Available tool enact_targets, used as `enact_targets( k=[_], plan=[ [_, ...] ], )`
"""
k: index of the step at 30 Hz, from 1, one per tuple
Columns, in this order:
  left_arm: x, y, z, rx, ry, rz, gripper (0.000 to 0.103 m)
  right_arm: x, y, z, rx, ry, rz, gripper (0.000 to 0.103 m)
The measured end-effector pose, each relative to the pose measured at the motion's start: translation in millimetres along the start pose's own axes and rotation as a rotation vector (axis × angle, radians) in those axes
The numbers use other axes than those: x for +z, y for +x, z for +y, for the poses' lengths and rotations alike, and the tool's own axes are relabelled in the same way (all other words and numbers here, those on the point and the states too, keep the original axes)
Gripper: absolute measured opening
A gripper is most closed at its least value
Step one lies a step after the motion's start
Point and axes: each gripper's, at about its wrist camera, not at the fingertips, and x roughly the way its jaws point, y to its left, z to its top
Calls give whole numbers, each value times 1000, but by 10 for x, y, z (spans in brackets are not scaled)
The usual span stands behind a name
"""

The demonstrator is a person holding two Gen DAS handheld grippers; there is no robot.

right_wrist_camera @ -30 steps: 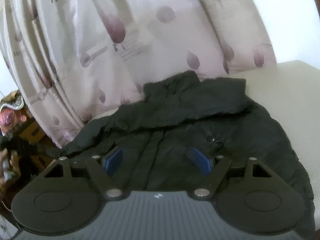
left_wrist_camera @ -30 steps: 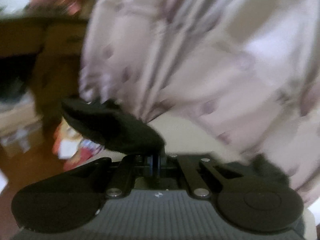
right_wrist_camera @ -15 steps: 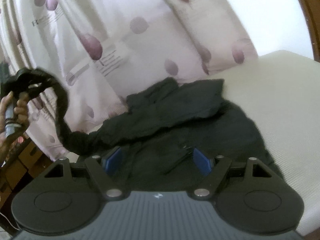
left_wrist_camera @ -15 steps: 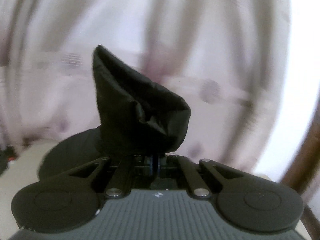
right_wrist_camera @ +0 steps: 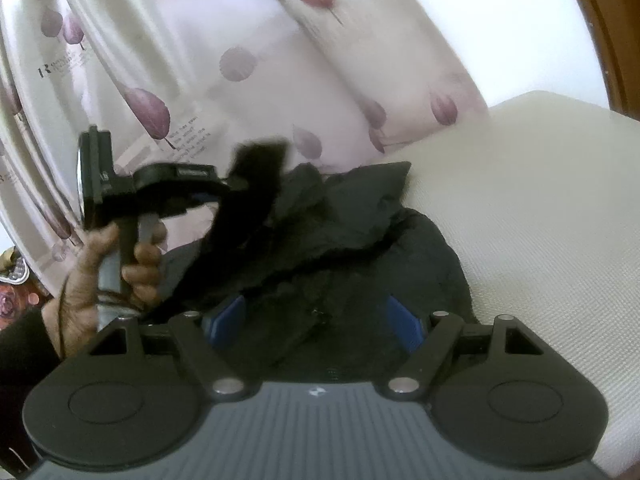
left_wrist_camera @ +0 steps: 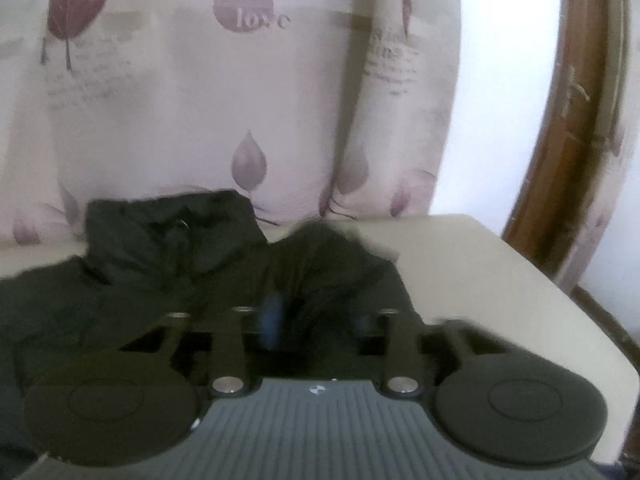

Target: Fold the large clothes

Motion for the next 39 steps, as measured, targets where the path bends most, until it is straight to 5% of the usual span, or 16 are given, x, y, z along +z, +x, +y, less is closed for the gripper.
enact_targets(
  k=[1, 3, 6, 9, 12, 19, 21, 23, 29, 34, 39],
  plan=[
    [-35, -58, 10, -8, -10, -18, 77, 10, 5, -14, -2, 3, 0, 79],
    [-81, -215, 84, -9, -26, -77, 91, 50, 24, -19, -2, 9, 1, 79],
    [-93, -508, 205, -17, -35, -132, 97, 185, 106, 17, 15, -16, -5, 79],
    [-184, -804, 432, 18, -70, -156, 98, 414, 313, 80, 25, -64, -19, 83],
    [-362, -1034, 747, 150, -91, -170, 96, 699, 696, 122, -1, -114, -17, 83],
    [-858, -1219, 1472, 336, -193, -42, 90, 1091, 2012, 258, -88, -168, 128, 82],
    [-909, -1240, 1578, 353, -202, -39, 91, 1058, 2266, 297, -77, -179, 174, 68],
    [-923, -1248, 1634, 374, -195, -38, 92, 1021, 2472, 345, -125, -214, 223, 3],
    [-1035, -1089, 1853, 408, -243, -5, 93, 1000, 2237, 359, -190, -288, 92, 2],
    [-1181, -1030, 2029, 413, -348, 45, 90, 859, 2568, 228, -183, -317, 228, 2],
    [-1157, -1357, 1915, 397, -339, 19, 91, 936, 2359, 179, -152, -219, 226, 5]
  ],
)
